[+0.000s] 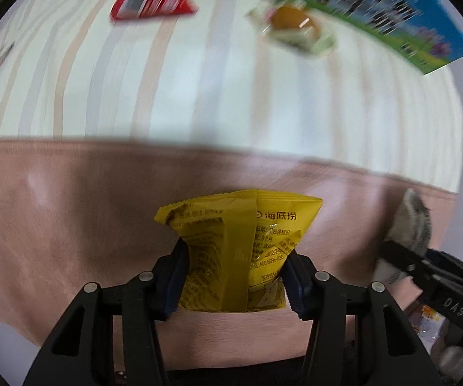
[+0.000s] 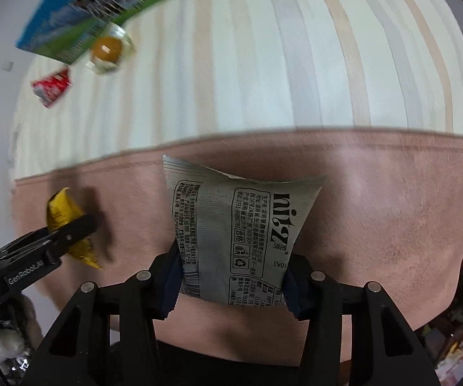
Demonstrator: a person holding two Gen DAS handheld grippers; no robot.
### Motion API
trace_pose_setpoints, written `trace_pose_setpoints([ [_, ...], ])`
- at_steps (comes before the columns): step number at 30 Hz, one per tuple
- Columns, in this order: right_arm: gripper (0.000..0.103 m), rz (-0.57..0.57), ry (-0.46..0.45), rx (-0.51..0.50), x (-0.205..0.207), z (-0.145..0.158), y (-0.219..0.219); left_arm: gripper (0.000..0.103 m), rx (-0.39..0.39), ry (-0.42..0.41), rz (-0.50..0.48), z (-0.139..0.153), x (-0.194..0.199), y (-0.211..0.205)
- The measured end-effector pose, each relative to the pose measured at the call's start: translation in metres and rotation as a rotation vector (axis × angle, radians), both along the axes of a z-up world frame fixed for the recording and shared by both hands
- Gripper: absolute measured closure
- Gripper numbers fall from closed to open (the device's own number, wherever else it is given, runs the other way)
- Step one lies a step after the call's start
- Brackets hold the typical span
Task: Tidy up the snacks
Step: 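Carry both packs into the box and open both tools to release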
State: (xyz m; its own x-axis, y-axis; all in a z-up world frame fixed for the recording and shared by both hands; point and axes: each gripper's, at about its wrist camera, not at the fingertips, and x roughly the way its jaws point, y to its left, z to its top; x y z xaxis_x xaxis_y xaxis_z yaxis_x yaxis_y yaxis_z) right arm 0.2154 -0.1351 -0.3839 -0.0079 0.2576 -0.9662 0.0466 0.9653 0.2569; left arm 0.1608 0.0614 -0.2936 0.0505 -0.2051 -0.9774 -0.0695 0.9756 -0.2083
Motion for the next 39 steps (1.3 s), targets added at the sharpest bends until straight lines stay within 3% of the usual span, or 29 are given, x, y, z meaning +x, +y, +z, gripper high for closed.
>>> trace_pose_setpoints([
  [4,0.048,0.007,-0.075,0.082,0.021,0.04,0.004,0.053,-0.083,-0.082,-0.007,0.054,0.027,-0.012],
  [11,0.048,0.058,-0.265,0.158,0.102,0.149,0.008,0.053,-0.185,-0.266,-0.038,0.165,0.104,-0.021],
  [15,0.048,0.073,-0.331,0.136,0.166,0.183,0.012,0.053,-0.164,-0.315,-0.044,0.193,0.169,-0.016],
  [18,0.048,0.075,-0.332,0.108,0.222,0.186,0.021,0.053,-0.116,-0.285,-0.044,0.185,0.223,-0.008],
  [22,0.048,0.079,-0.289,0.077,0.288,0.174,0.035,0.053,-0.062,-0.178,-0.046,0.152,0.296,0.003],
  [30,0.048,0.114,-0.196,0.022,0.353,0.122,0.07,0.053,-0.014,-0.059,-0.044,0.101,0.36,0.015],
  [34,0.048,0.116,-0.156,0.063,0.372,0.095,0.081,0.052,-0.032,0.017,-0.041,0.076,0.374,0.021],
  [36,0.037,0.136,-0.128,0.045,0.38,0.08,0.087,0.052,-0.045,0.058,-0.023,0.066,0.378,0.024],
  [37,0.017,0.134,-0.122,0.026,0.383,0.074,0.088,0.052,-0.053,0.064,-0.019,0.063,0.379,0.025],
  [38,0.005,0.13,-0.123,0.02,0.384,0.072,0.088,0.051,-0.052,0.055,-0.021,0.063,0.379,0.026],
  [39,0.005,0.126,-0.126,0.013,0.384,0.07,0.088,0.049,-0.045,0.048,-0.024,0.064,0.379,0.025],
])
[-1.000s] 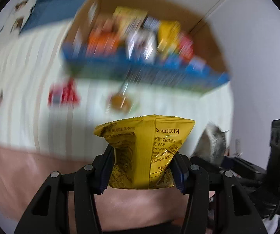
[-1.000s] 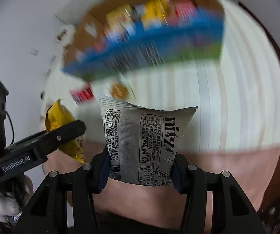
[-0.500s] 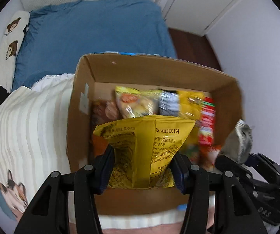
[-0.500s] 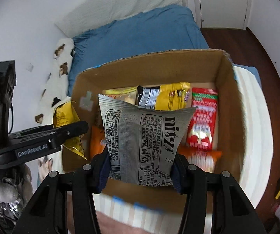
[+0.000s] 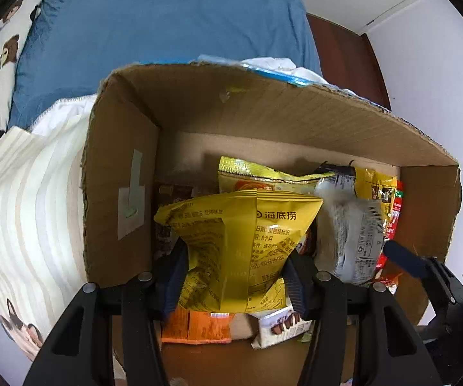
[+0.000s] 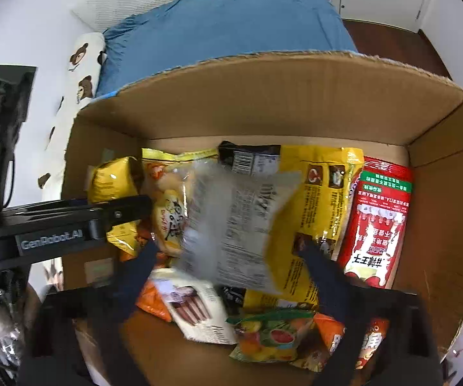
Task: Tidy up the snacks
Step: 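Carry both packs into the box and open both tools to release, then lift both tools out of the box and move toward the bed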
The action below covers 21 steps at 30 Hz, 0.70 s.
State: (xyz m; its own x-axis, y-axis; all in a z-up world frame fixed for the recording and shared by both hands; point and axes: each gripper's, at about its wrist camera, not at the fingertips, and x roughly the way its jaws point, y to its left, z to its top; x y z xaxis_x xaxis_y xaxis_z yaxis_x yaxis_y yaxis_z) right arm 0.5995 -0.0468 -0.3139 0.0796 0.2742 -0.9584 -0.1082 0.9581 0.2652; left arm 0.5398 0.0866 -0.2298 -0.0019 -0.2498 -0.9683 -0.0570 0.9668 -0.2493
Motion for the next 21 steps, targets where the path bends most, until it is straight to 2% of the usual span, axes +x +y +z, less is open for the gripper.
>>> trace_pose_setpoints([
  [2,0.005,-0.004,0.005,-0.005,0.0,-0.004,0.0,0.035,-0.002,-0.014,-0.005,0.003,-0.002,-0.002],
  [3,0.005,-0.007,0.005,-0.007,0.0,-0.005,-0.001,0.018,0.008,-0.02,-0.01,0.005,-0.002,-0.004],
  [4,0.005,-0.012,0.004,-0.014,-0.001,-0.006,-0.002,0.007,0.021,-0.029,-0.016,0.007,-0.003,-0.006],
  [12,0.005,-0.042,-0.025,-0.035,-0.011,0.012,-0.024,0.007,0.009,-0.078,-0.012,0.027,-0.01,-0.007],
  [21,0.005,-0.079,-0.117,-0.085,-0.049,0.052,-0.058,0.007,0.072,-0.246,-0.023,0.061,-0.057,-0.015],
])
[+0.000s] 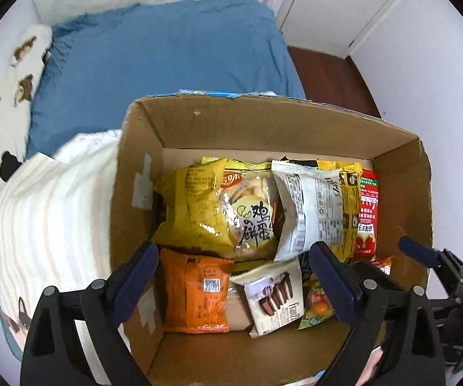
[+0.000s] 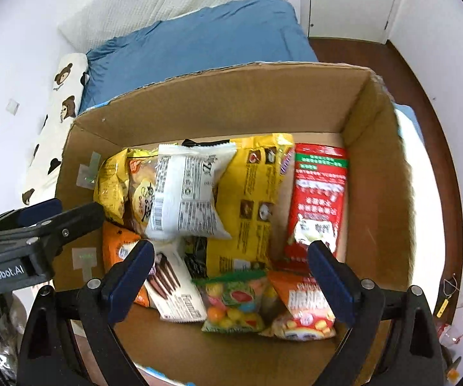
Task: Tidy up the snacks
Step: 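Lift both tools out of the box and move toward the bed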
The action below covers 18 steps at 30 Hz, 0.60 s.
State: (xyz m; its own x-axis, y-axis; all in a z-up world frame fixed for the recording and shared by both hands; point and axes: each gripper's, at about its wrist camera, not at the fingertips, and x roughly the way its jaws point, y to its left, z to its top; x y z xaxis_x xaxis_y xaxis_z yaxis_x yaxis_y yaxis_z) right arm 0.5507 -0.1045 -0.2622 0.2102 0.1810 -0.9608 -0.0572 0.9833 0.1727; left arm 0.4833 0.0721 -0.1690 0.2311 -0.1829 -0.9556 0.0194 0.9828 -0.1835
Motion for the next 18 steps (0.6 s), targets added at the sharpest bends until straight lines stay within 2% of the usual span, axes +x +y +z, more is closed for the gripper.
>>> trace_pose_setpoints([
  [9,0.005,-0.01,-0.13,-0.038,-0.056,0.04,-0.018,0.007,0.059,-0.186,0.003,0.037,-0.059,-0.004],
  [18,0.005,-0.016,-0.28,-0.082,-0.119,0.09,-0.03,0.007,0.058,-0.343,0.009,0.081,-0.126,0.0],
])
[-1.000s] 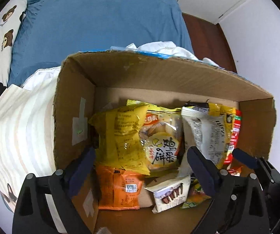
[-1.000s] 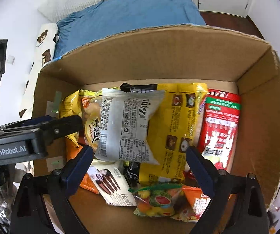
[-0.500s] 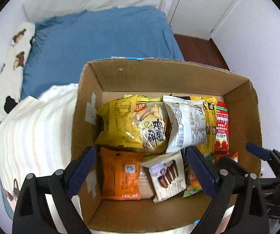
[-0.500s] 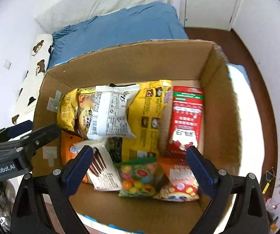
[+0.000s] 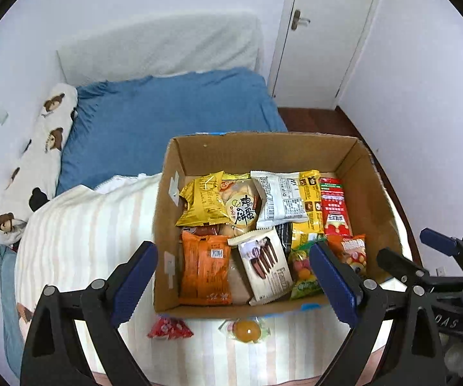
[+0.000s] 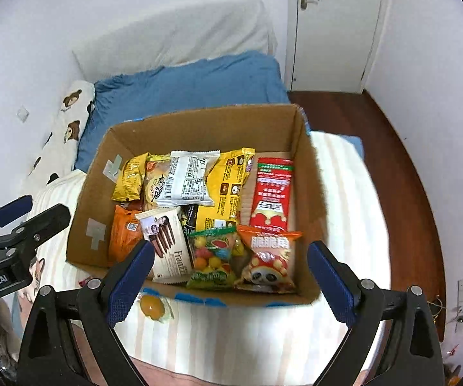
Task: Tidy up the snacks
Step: 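Lift both tools out of the box and move toward the bed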
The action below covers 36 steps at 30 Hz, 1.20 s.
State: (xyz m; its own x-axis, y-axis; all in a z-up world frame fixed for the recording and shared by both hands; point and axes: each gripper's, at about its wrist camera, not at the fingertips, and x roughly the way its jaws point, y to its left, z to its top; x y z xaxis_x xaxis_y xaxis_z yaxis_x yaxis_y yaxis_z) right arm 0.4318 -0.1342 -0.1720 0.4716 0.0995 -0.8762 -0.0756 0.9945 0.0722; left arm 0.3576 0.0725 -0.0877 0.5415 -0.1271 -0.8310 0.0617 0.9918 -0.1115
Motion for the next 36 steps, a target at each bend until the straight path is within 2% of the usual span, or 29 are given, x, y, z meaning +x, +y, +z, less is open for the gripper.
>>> trace_pose_setpoints([
  [5,0.005,-0.003,-0.054,-0.003,-0.038,0.022,-0.003,0.007,-0.022,-0.026,0.002,0.011,-0.034,0.005],
  [14,0.005,-0.002,-0.121,0.021,-0.09,0.05,-0.003,0.007,-0.014,-0.083,0.017,0.024,-0.084,0.005],
  [25,0.005,-0.009,-0.145,0.05,-0.112,0.059,0.0,0.007,0.0,-0.12,0.037,0.032,-0.105,0.006],
  [28,0.005,-0.003,-0.115,0.101,-0.11,0.05,0.002,0.007,0.007,-0.113,0.05,0.026,-0.105,0.008],
  [31,0.005,0.019,-0.04,0.159,-0.106,0.024,0.01,0.007,0.027,-0.074,0.094,0.006,-0.103,0.019],
  [36,0.005,0.054,0.097,0.192,-0.087,-0.051,0.041,0.007,0.073,0.039,0.185,-0.046,-0.1,0.051],
])
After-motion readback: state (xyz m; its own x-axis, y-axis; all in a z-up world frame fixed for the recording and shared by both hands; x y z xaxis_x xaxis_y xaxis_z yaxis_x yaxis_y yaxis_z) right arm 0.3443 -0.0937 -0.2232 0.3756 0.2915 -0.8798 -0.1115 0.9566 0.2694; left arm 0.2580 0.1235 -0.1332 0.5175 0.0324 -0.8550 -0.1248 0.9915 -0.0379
